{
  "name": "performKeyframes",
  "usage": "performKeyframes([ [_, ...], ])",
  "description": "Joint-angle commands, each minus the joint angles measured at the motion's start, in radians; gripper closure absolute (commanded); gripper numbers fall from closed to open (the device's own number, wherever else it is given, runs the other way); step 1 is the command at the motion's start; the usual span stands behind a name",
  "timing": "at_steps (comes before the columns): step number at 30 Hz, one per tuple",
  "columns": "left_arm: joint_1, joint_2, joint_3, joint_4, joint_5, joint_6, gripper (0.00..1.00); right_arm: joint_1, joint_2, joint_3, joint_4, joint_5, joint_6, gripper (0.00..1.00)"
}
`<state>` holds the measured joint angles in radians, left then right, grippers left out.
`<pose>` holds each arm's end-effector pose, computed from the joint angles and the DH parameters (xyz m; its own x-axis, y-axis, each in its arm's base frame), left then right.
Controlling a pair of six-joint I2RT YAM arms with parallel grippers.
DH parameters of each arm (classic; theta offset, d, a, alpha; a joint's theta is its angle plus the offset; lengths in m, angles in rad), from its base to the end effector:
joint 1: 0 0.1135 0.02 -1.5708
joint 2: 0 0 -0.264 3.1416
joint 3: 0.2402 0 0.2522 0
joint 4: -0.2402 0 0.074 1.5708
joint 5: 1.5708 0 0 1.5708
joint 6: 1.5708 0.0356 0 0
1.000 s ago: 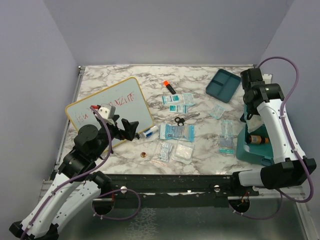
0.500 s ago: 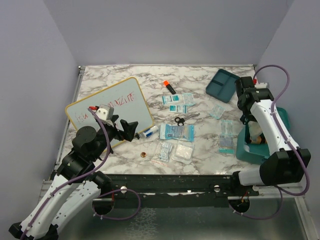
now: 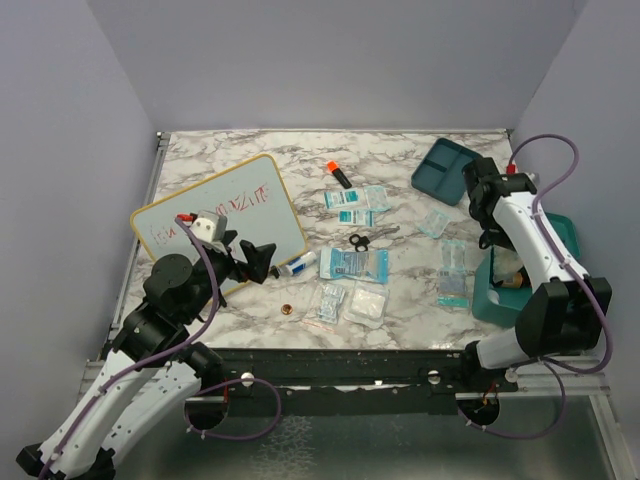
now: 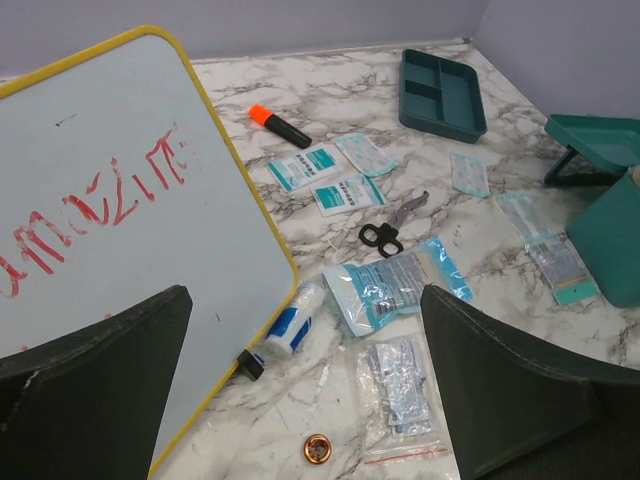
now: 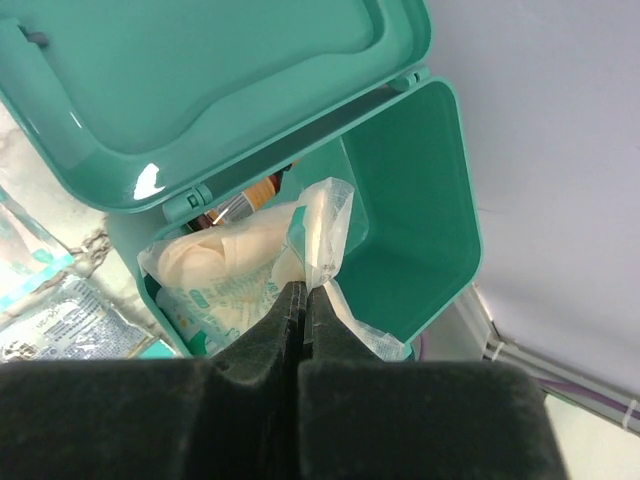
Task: Organize the medicine kit
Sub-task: Place the medical item at the medicine box.
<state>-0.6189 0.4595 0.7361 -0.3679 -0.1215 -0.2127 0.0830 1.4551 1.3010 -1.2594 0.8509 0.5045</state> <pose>0.0933 -0.0612 0.3452 -0.1734 -0.1337 -0.9757 0.4511 0.8699 -0.1994 0.2574 -0.0054 0.3012 -0.8313 0.2506 -0.4961 0.5307 0.6233 -0.5744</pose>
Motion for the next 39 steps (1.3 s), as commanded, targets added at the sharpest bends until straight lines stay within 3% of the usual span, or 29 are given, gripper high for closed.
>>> performKeyframes([
  [1,-0.019,0.004,-0.015,-0.006,-0.022,0.000,0.01,-0.010,0.062,0.033,-0.079,0.049,0.091,0.99],
  [7,-0.038,0.013,-0.019,-0.006,-0.045,0.004,0.01,-0.013,0.101,0.020,-0.086,0.112,0.125,0.99],
  [12,-0.053,0.043,-0.018,-0.009,-0.047,0.006,0.01,-0.034,0.135,0.013,-0.163,0.190,0.259,0.99],
  [14,-0.057,0.047,-0.020,-0.008,-0.050,0.006,0.01,-0.049,0.122,-0.009,-0.183,0.248,0.330,0.87],
  [15,-0.060,0.048,-0.020,-0.009,-0.052,0.007,0.01,-0.055,0.111,-0.025,-0.185,0.272,0.357,0.86],
  [23,-0.067,0.080,-0.020,-0.009,-0.072,0.010,0.01,-0.078,0.038,-0.106,-0.117,0.327,0.380,0.88],
  [25,-0.069,0.087,-0.020,-0.011,-0.072,0.012,0.01,-0.078,0.033,-0.106,-0.111,0.341,0.375,0.74],
  [27,-0.069,0.090,-0.020,-0.010,-0.076,0.012,0.01,-0.078,0.034,-0.099,-0.111,0.350,0.359,0.56],
  [29,-0.070,0.090,-0.020,-0.011,-0.080,0.014,0.01,-0.077,0.037,-0.082,-0.104,0.343,0.317,0.49],
  [34,-0.069,0.091,-0.021,-0.011,-0.115,0.022,0.01,-0.077,0.003,-0.065,0.051,0.184,0.023,0.44],
  [39,-0.070,0.097,-0.023,-0.012,-0.142,0.027,0.01,-0.077,-0.043,0.008,0.148,0.085,-0.121,0.42],
])
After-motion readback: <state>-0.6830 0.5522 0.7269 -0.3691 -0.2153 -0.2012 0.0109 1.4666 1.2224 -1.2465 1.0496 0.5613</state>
